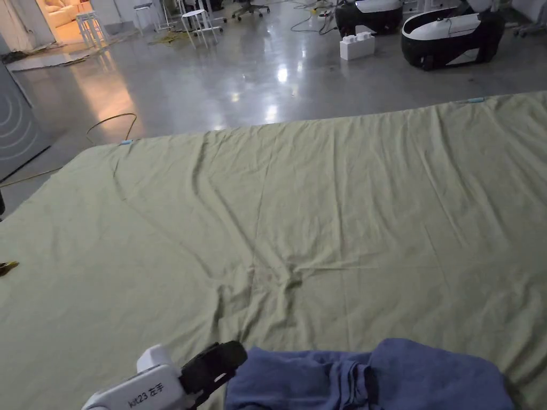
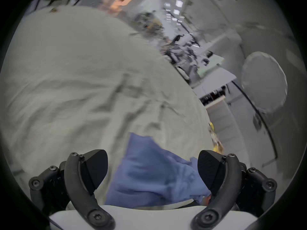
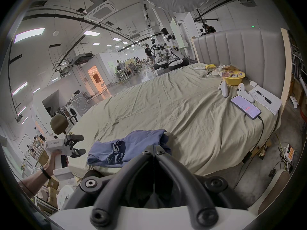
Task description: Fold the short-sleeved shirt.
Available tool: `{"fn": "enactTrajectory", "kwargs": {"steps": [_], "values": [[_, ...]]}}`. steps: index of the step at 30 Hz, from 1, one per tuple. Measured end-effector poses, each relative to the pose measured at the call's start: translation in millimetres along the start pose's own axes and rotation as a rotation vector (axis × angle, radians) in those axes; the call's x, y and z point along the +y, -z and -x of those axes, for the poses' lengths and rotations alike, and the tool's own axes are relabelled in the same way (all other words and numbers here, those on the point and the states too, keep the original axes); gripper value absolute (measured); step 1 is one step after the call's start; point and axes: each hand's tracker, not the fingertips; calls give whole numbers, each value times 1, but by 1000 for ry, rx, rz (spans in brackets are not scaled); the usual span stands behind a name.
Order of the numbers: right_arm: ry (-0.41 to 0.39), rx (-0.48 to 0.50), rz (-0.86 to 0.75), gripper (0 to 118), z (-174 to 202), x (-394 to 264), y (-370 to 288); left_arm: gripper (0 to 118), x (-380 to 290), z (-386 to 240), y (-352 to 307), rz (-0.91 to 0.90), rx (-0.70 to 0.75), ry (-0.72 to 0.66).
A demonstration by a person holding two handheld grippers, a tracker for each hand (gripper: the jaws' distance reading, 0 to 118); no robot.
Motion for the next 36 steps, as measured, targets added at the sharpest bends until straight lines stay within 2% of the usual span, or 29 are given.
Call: {"fn": "enactTrajectory", "kwargs": {"steps": [3, 4, 7, 8, 9, 10, 12, 18, 20, 23, 24, 26, 30, 33, 36], "values": [[-2, 4, 3, 1, 5, 0, 0, 98, -1, 30, 24, 122, -144, -178], [-3, 4, 6, 1, 6, 0, -1, 97, -11, 17, 27, 164, -185, -224], [-39, -16, 13, 1, 12, 0, -5, 94, -23, 3, 44, 184, -223, -83], [-49, -21, 14, 1, 13, 0, -7, 76, -15, 5, 52, 190, -213, -85], [-57, -24, 16, 1, 13, 0, -8, 44, -13, 3, 53, 206, -207, -101], [-58, -24, 18, 1, 13, -1, -8, 17, -14, -1, 54, 213, -190, -103], [-51, -24, 30, 1, 12, -2, -6, 17, -17, -7, 48, 184, -128, -61], [-48, 2, 28, 1, 17, 1, -1, 17, -12, -7, 1, 44, -176, -56], [-78, 24, 20, 0, 22, 5, 1, 17, 8, -7, -34, -33, -157, -21], [-85, 46, 16, 1, 22, 7, 6, 17, 33, -26, -80, -106, -17, 158], [-80, 57, 16, 1, 21, 7, 9, 17, 65, 9, -83, -124, 38, 231], [-67, 69, 14, 1, 21, 4, 13, 17, 68, -9, -91, -127, 81, 330], [-31, 74, 11, 1, 25, 2, 11, 17, 15, -73, -55, -71, 76, 499], [-31, 65, 4, 1, 23, 0, -1, 18, -52, -124, 10, 29, 96, 560], [-35, 28, 1, 1, 21, 5, -18, 21, -92, -143, 67, 160, 134, 601]]}}
